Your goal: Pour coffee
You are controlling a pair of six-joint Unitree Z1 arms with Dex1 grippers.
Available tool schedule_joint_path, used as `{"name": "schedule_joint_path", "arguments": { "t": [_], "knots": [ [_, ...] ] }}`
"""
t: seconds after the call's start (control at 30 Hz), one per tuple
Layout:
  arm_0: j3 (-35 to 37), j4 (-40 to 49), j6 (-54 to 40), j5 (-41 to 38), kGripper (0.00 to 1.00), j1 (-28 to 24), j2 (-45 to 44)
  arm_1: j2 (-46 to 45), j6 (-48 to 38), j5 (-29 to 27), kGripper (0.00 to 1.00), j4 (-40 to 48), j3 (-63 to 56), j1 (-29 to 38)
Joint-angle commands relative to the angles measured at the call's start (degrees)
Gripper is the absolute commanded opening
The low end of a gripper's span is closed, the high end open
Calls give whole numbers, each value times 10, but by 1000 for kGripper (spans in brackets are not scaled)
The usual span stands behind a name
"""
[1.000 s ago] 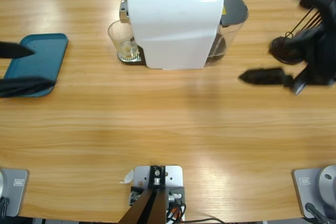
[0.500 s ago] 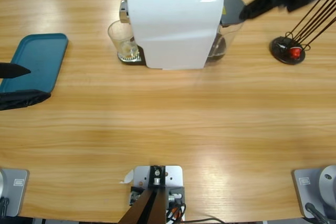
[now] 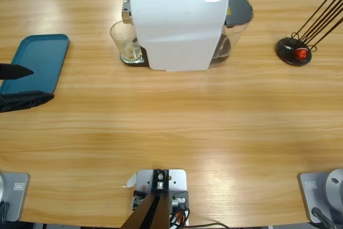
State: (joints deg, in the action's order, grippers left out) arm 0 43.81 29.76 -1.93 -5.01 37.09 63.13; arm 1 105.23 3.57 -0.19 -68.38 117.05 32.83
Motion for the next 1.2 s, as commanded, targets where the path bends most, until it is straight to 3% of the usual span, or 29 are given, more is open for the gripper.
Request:
{"name": "schedule_joint_path", "arguments": {
  "t": [0.03, 0.77, 1.2],
  "knots": [
    [-22, -6, 2, 8, 891, 5, -1, 34, 0, 6, 0, -12, 21, -5],
    [-22, -7, 2, 8, 891, 5, 3, 96, -8, 40, 0, -64, 57, 44],
    [-22, -8, 1, 7, 891, 5, 6, 108, -2, 11, 0, -68, 85, 43]
  ]
}}
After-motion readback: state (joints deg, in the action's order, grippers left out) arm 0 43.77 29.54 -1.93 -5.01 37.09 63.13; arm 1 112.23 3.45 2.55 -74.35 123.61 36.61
